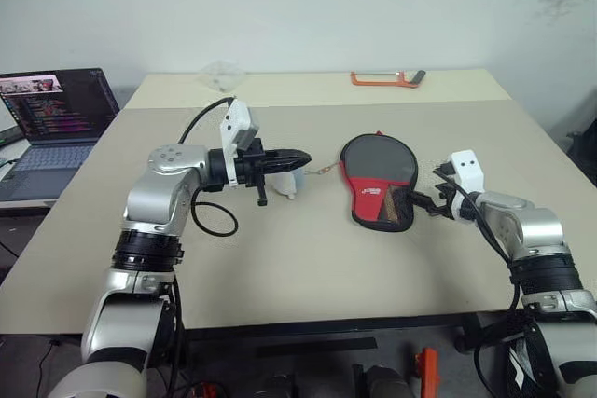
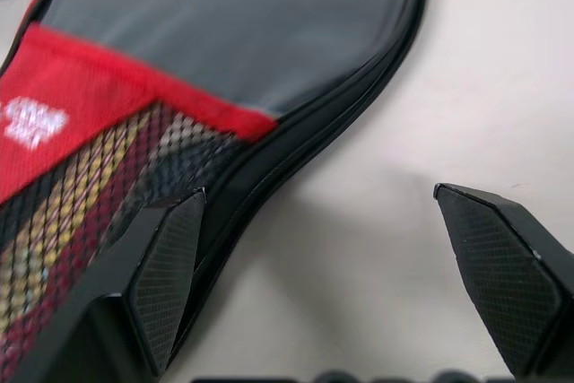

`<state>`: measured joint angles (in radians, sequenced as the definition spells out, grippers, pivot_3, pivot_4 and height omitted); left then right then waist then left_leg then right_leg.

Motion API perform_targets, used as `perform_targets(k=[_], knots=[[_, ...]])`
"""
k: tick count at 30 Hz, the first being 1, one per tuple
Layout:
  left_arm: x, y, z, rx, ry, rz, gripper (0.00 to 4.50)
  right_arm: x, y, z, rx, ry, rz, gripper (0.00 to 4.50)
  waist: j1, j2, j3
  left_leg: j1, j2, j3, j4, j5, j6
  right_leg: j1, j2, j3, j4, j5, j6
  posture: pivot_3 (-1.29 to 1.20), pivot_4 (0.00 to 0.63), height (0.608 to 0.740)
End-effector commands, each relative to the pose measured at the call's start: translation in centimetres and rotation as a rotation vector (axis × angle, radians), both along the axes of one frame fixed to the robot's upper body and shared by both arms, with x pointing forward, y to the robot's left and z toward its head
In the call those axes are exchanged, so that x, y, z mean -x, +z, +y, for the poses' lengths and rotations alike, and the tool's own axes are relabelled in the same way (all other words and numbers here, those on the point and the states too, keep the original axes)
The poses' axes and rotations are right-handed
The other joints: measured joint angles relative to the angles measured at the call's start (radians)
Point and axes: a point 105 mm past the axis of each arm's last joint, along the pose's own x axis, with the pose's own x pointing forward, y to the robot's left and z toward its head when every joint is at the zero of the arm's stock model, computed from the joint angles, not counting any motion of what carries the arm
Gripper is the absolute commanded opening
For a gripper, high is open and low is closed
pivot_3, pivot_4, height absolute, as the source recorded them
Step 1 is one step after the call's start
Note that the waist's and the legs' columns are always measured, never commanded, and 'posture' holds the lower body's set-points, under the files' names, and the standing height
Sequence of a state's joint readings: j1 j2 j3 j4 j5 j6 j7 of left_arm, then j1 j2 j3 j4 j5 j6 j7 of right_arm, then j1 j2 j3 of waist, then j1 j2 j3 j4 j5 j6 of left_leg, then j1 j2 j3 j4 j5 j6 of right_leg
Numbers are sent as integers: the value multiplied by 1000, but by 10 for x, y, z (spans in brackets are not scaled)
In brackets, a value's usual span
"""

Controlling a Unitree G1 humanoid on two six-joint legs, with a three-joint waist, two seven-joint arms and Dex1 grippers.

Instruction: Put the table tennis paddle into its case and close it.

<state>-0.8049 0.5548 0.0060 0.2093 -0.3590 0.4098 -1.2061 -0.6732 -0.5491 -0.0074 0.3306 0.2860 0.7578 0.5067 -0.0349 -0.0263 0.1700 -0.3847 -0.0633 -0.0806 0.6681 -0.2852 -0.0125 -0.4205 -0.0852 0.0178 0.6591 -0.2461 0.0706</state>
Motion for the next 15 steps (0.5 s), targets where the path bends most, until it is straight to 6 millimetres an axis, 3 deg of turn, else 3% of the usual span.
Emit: perform_targets(k=[1, 8, 15], knots=[[4, 17, 3, 25, 5, -58, 45, -9, 15, 10, 7, 24, -66, 4500, 0, 0, 0, 0, 0, 0, 0, 0, 0, 0, 0, 0, 0, 0, 0, 0, 150, 740], [4, 16, 4, 22, 16, -60, 45, -14, 28, 9, 7, 13, -100, 4500, 1, 0, 0, 0, 0, 0, 0, 0, 0, 0, 0, 0, 0, 0, 0, 0, 150, 740], [4, 15, 3, 11, 15, -62, 45, -11, -2, 7, 31, 24, -5, 4500, 1, 0, 0, 0, 0, 0, 0, 0, 0, 0, 0, 0, 0, 0, 0, 0, 150, 740]])
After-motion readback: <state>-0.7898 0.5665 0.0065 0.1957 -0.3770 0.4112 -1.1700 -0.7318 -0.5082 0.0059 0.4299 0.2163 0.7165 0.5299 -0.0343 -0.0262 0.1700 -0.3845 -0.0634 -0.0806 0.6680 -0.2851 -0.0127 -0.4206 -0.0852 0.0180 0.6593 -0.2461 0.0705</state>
